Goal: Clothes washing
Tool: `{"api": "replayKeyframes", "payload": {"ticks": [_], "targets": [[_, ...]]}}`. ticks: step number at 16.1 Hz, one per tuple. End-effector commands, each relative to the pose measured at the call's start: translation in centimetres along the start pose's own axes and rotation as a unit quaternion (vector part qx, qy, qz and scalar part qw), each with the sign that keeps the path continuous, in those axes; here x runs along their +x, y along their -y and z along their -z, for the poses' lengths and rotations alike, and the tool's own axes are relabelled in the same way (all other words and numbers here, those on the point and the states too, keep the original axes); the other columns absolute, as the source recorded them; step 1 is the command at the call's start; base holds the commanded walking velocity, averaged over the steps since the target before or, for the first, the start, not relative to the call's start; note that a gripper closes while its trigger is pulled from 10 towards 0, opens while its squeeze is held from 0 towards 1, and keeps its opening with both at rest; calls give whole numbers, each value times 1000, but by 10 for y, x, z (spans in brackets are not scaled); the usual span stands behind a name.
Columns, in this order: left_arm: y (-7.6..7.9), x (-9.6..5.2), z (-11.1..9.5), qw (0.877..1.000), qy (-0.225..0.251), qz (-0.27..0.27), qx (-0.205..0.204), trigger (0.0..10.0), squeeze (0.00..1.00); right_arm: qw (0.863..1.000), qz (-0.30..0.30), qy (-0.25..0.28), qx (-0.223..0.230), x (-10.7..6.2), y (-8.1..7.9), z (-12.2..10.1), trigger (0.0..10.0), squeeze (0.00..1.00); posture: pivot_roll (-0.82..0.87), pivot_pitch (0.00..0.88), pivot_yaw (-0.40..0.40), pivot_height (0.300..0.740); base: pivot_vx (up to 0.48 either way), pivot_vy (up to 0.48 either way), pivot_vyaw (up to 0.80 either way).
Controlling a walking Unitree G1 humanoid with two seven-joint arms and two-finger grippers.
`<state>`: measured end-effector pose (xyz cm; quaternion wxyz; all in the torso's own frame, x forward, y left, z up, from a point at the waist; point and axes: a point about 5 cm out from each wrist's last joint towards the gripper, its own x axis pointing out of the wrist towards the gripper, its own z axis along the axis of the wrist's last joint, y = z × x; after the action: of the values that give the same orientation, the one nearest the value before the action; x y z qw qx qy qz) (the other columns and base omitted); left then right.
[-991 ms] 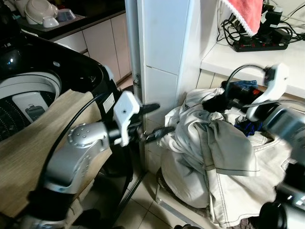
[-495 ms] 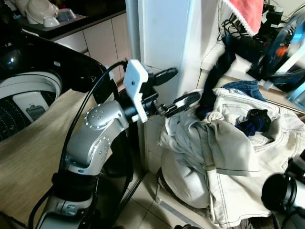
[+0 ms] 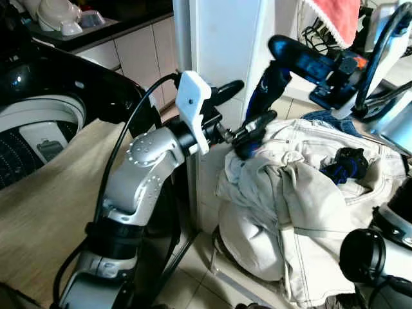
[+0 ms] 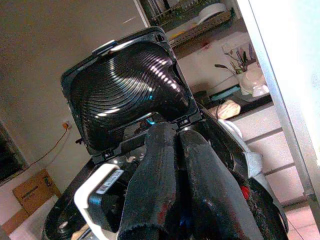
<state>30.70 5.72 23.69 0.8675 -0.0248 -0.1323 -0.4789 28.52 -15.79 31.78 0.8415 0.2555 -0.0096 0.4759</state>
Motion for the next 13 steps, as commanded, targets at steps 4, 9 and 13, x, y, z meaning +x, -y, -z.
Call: {"api": "replayKeyframes", "payload": {"ticks": [4,9,13], "targets": [[0,14,6,1000,-17,-12,-12,0,0,1000,-8,0,-7,2,-8,-2,0,0,-103,0,19,740,0,0,0],[-7,8,4,1000,-12,-26,-9,0,0,1000,1,-5,-11,1,-9,-1,0,0,-101,0,23,740,0,0,0],[-14,3,3,999,-4,-46,-3,0,0,1000,0,-1,-7,2,-9,-1,0,0,-97,0,20,740,0,0,0]]}}
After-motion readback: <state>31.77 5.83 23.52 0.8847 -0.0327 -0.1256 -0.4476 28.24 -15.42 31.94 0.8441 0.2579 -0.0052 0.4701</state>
